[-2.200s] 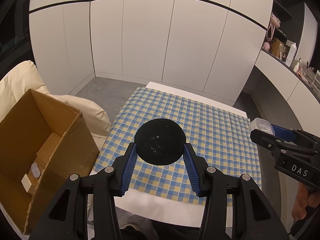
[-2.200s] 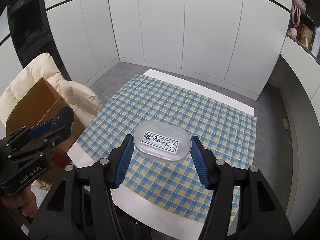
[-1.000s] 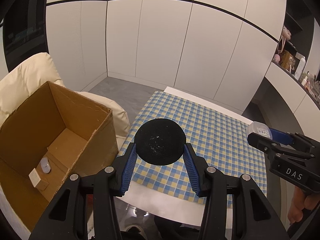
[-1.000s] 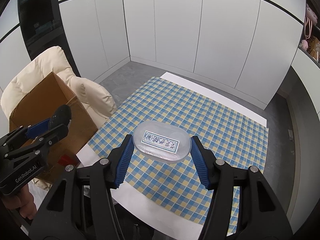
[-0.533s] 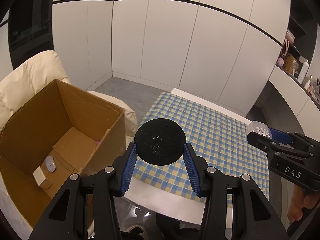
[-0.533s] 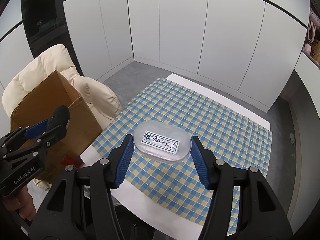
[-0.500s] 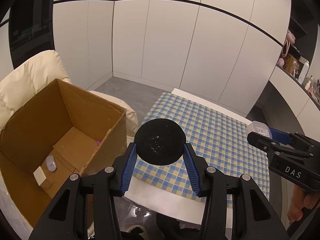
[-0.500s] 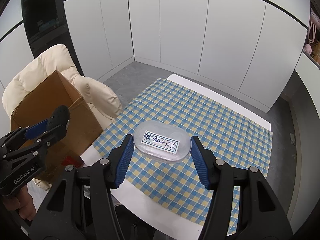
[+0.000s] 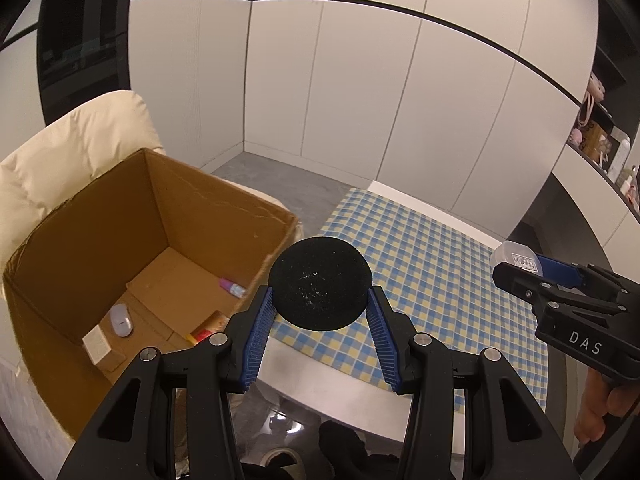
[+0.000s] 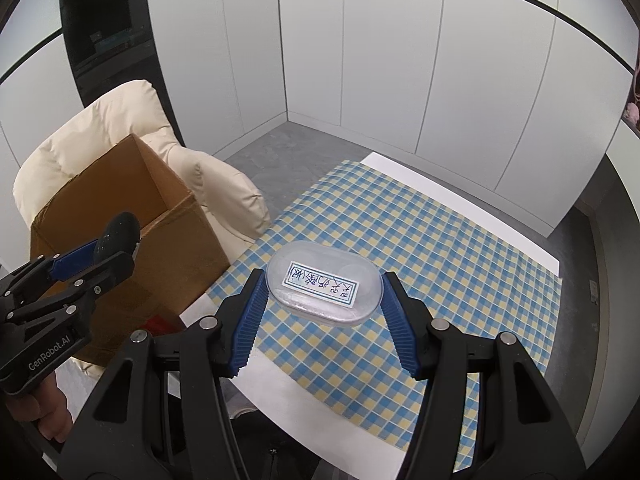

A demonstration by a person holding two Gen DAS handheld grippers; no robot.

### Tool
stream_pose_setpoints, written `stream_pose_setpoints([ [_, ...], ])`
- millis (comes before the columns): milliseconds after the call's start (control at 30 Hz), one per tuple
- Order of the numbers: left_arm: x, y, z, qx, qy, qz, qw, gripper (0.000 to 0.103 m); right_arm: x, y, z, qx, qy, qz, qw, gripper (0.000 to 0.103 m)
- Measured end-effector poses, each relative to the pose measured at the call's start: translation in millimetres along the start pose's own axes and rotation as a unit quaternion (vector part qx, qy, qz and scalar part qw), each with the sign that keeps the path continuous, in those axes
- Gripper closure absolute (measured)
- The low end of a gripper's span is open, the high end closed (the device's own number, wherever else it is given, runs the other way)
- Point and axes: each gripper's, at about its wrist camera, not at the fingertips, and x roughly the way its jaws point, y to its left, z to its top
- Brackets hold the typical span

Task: Organize objects
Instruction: 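Carry the black compact with the left tool toward the cardboard box while the right tool carries the labeled case, then lower the black compact into the box and open the left tool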

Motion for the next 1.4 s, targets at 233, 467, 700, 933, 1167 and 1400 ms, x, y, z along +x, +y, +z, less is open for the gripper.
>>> stream_pose_setpoints([
  [233, -5, 22, -1, -0.012, -0.003, 0.012, 0.9998, 0.055, 5, 24, 5, -0.017, 0.000, 0.013, 1.000, 0.043],
  [467, -11, 42, -2, -0.027, -0.006, 0.026, 0.9993, 0.055, 7, 44, 9, -0.030, -0.001, 0.025, 0.999, 0.043],
  [700, -16, 63, -3, -0.042, -0.006, 0.041, 0.9983, 0.055, 11, 63, 13, -0.043, -0.001, 0.037, 0.998, 0.043],
  [933, -19, 84, -6, -0.056, -0.006, 0.056, 0.9968, 0.054, 14, 86, 17, -0.059, -0.001, 0.049, 0.997, 0.043],
  [1167, -29, 101, -11, -0.067, -0.008, 0.071, 0.9952, 0.051, 17, 110, 20, -0.074, -0.001, 0.061, 0.995, 0.043],
  [1400, -41, 118, -17, -0.080, -0.017, 0.100, 0.9916, 0.035, 19, 132, 22, -0.089, -0.002, 0.074, 0.993, 0.043],
])
